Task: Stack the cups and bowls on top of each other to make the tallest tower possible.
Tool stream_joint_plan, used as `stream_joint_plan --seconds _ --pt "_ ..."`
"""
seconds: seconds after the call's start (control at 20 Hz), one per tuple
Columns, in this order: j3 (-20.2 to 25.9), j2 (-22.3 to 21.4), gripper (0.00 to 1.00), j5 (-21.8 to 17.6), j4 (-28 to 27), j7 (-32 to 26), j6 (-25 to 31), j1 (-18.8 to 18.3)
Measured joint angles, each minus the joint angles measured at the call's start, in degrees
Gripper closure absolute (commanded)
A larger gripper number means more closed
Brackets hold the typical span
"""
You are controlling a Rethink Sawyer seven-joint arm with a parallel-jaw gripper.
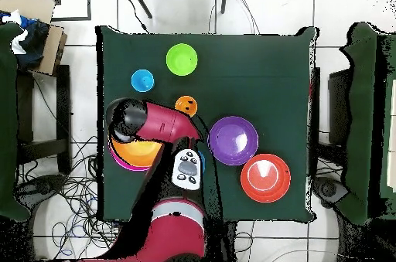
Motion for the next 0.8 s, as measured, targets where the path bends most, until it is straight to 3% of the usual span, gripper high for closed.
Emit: stream_joint_plan --seconds 0.8 --pt "-3.1 2.5 1.00 1.9 -2.3 0.0 0.0 2.4"
